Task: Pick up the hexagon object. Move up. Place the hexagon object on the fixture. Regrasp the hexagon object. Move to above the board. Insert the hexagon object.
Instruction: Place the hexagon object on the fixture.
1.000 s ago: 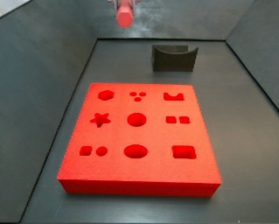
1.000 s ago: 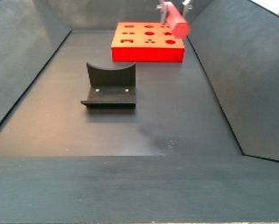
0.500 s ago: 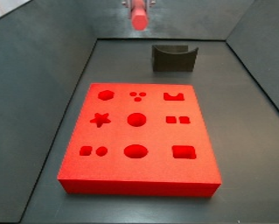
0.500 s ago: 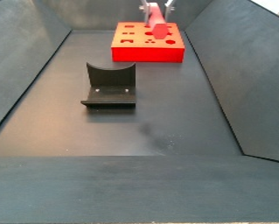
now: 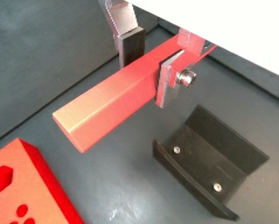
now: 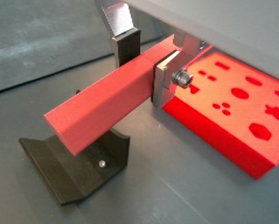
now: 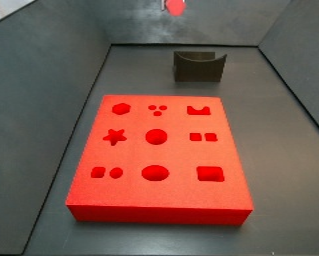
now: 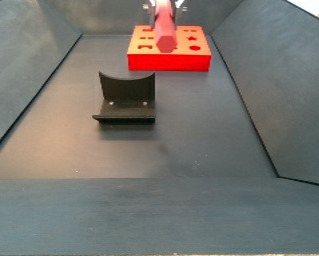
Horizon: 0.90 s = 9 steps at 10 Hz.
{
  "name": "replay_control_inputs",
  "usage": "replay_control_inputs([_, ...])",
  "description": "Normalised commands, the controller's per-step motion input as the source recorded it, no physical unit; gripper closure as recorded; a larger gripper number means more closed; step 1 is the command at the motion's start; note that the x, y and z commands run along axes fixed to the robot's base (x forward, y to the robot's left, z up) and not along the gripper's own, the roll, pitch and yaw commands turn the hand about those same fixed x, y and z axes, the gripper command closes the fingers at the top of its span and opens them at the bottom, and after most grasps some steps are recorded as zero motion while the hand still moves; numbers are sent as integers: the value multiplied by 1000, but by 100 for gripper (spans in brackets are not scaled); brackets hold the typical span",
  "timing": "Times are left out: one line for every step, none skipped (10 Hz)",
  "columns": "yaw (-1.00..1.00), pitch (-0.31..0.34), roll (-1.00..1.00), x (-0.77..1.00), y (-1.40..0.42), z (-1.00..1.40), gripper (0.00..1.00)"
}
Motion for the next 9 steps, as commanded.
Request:
replay_control_inputs([-69, 56, -1000, 1000, 200, 27, 100])
replay_control_inputs([-78, 66, -1000, 1000, 154, 6, 100])
replay_control_inputs([-87, 73, -1000, 980, 127, -3, 100])
replay_control_inputs([-93, 76, -1000, 926, 105, -6, 100])
replay_control_inputs([-109, 82, -1000, 817, 77, -14, 100])
replay_control_inputs([-120, 85, -960, 735, 65, -18, 100])
replay_control_inputs([-117, 71, -748, 630, 57, -19, 100])
replay_control_inputs([-115, 63, -644, 577, 54, -18, 100])
replay_control_inputs([-110, 53, -428, 469, 52, -23, 100])
